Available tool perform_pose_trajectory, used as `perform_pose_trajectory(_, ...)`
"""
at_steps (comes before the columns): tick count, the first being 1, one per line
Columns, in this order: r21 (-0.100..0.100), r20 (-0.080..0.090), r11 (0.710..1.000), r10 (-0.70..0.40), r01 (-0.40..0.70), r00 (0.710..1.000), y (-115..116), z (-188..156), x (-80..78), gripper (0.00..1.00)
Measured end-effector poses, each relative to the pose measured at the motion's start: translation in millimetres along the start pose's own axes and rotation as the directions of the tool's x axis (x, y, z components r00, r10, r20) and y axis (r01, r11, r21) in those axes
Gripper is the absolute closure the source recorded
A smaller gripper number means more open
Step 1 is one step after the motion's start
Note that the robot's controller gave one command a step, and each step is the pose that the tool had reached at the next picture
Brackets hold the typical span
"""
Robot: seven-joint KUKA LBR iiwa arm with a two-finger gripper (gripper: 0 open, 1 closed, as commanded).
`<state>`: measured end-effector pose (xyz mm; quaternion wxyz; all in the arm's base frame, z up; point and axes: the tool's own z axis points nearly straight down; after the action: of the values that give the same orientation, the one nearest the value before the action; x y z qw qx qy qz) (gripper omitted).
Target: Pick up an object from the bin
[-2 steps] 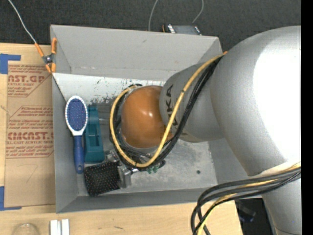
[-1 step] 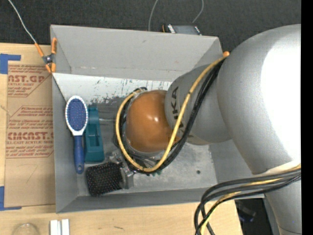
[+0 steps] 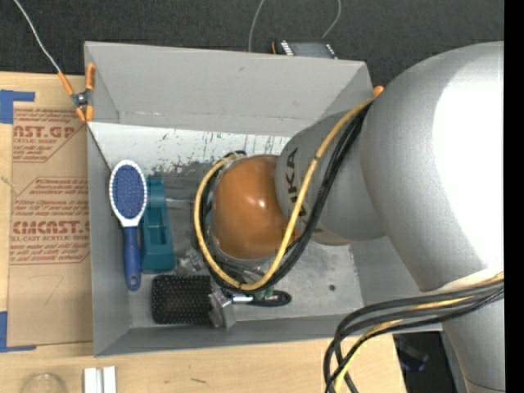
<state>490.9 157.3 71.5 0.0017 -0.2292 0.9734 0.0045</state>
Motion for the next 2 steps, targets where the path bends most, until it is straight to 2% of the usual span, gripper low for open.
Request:
perform_pose_trajectory(1, -0.001, -0.002, 1.000, 0.002, -0.002, 1.000, 0.4, -2.0, -0.5, 1.00)
perform_pose_trajectory(2, 0.002, -0.008, 1.000, -0.005, 0.005, 1.000, 13.4, -1.5, -13.4, 1.00)
